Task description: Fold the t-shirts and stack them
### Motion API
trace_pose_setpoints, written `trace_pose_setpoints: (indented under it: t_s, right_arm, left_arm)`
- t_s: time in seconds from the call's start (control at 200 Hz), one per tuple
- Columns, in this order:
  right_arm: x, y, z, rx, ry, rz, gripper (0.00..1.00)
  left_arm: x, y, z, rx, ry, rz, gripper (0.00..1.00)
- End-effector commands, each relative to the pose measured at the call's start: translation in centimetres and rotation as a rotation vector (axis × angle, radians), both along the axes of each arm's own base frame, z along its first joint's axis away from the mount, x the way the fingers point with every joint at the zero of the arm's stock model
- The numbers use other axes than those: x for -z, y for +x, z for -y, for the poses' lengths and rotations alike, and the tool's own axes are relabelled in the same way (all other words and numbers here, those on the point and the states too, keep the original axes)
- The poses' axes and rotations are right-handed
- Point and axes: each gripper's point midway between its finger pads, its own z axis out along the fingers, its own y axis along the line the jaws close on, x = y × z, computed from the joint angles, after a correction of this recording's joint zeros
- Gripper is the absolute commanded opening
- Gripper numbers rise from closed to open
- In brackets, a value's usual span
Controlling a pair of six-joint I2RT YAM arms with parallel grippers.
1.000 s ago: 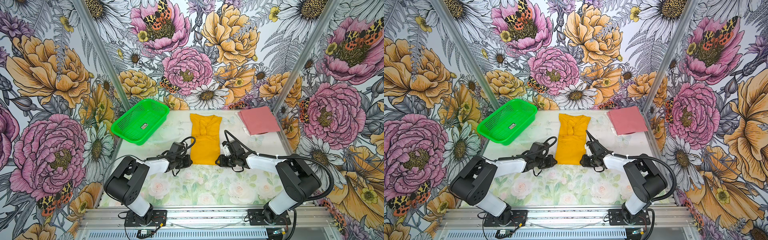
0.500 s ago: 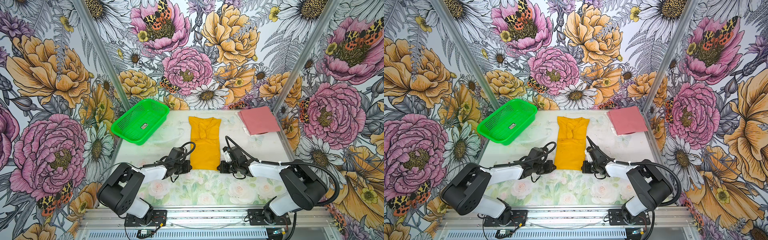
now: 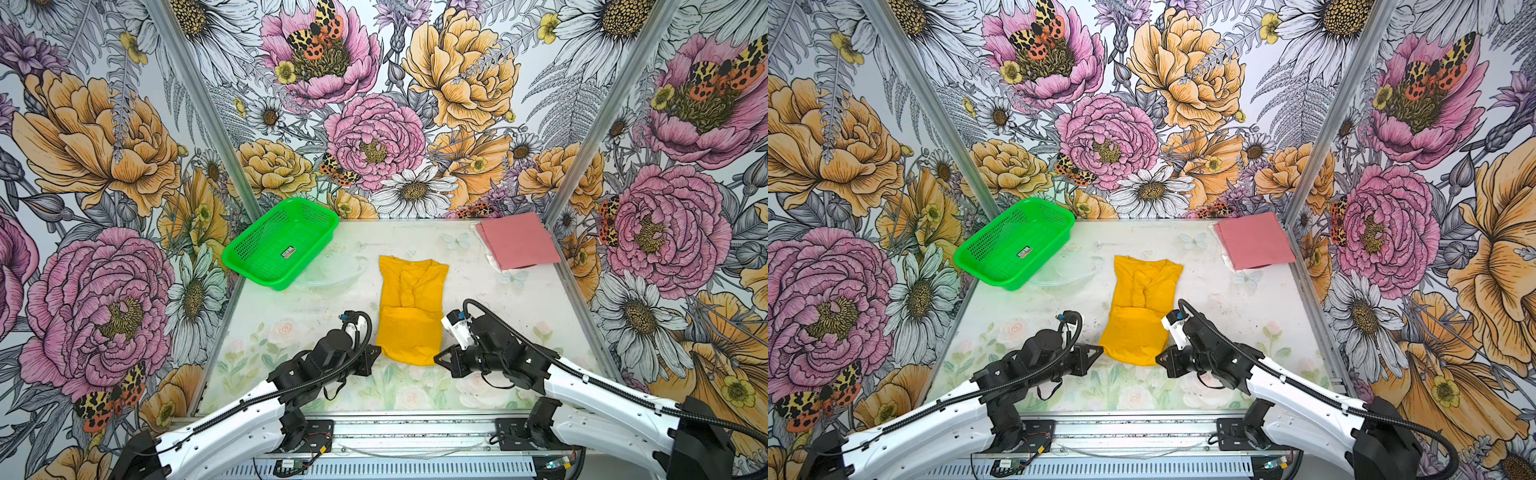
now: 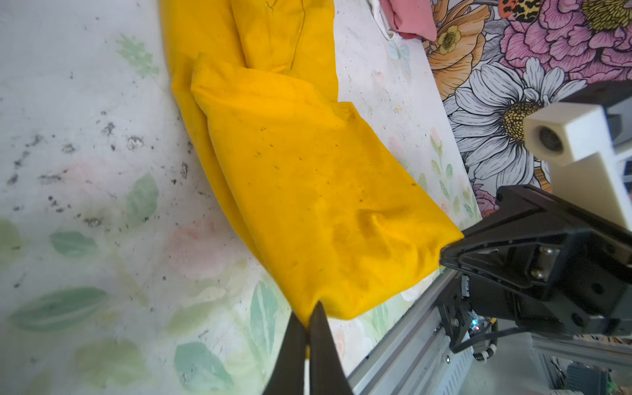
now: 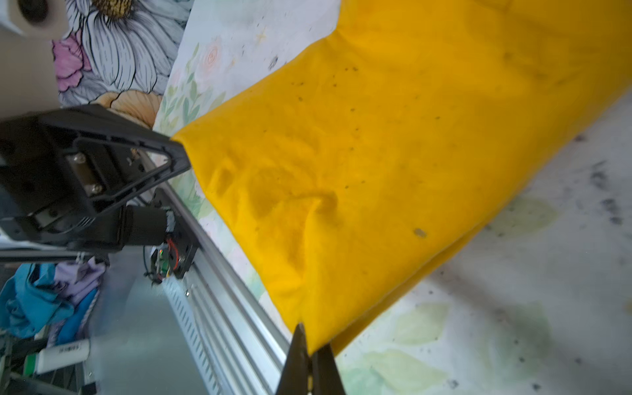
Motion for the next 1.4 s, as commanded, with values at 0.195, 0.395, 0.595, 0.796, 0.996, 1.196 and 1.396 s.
trace_pose_setpoints:
  t_s: [0.195,0.395,0.595,0.796,0.996,1.196,1.396]
  right_arm:
    - [-3.0,-6.4,-1.4,-0.139,0.036,0.055,0.00]
    - [-6.6,-2.1,-1.1,-0.034,0.107,0.094,0.00]
    - [-6.2,5.1,1.2,0.124,0.086,0.042,0.00]
    - [-4.7,11.9,3.1,0.229,0.055,-0.032,0.00]
    - [-3.6,17.2,5.2,0.318,0.050,-0.065,0.00]
    - [-1.1,20.9,6.3,0.364,0.046,-0.137,0.00]
    - [1.7,22.8,6.5,0.373,0.028,-0.192,0.00]
  left_arm:
    - [-4.6,-3.4,-0.6,-0.027,-0.076,0.096,0.00]
    - [-8.9,-1.0,1.2,0.008,-0.009,0.201,0.00]
    - [-9.8,5.6,3.0,0.055,-0.087,0.147,0.00]
    - [-9.5,12.2,4.2,0.104,-0.024,0.134,0.00]
    - [-7.5,17.6,6.8,0.165,-0.019,0.060,0.00]
    - [-4.5,21.7,7.5,0.143,-0.042,-0.004,0.00]
    - [-1.7,24.2,7.2,0.126,-0.054,-0.071,0.00]
